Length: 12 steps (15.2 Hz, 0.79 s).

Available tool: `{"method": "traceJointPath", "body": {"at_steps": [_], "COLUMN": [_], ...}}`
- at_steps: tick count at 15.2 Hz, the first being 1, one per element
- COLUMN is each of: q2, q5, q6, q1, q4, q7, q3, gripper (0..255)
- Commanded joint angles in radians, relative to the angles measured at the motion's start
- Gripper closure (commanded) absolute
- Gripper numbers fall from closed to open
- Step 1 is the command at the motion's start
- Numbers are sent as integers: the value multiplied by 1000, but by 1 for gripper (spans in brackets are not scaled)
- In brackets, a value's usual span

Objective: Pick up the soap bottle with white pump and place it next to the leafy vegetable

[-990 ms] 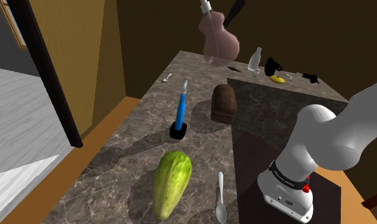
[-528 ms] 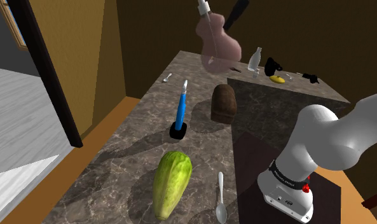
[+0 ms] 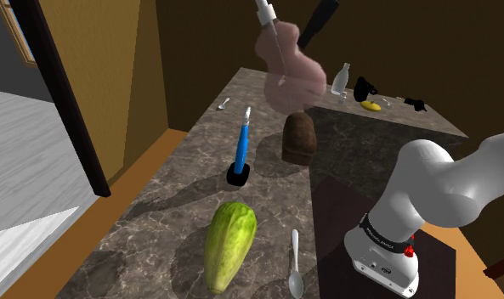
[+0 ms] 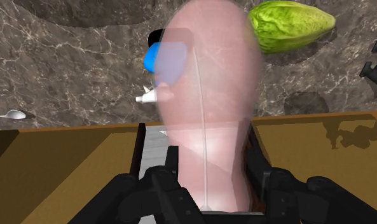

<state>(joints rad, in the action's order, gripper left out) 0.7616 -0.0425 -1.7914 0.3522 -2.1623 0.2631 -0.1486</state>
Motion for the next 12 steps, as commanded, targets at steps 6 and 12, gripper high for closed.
{"method": "traceJointPath", "body": {"at_steps": [6, 12], "q2": [48, 56], "q5": [-50, -97], "q6": [4, 2], "q1": [25, 50], "q4": [-31, -26], "q7": [-168, -309], "q3": [164, 304], "gripper": [255, 255]}}
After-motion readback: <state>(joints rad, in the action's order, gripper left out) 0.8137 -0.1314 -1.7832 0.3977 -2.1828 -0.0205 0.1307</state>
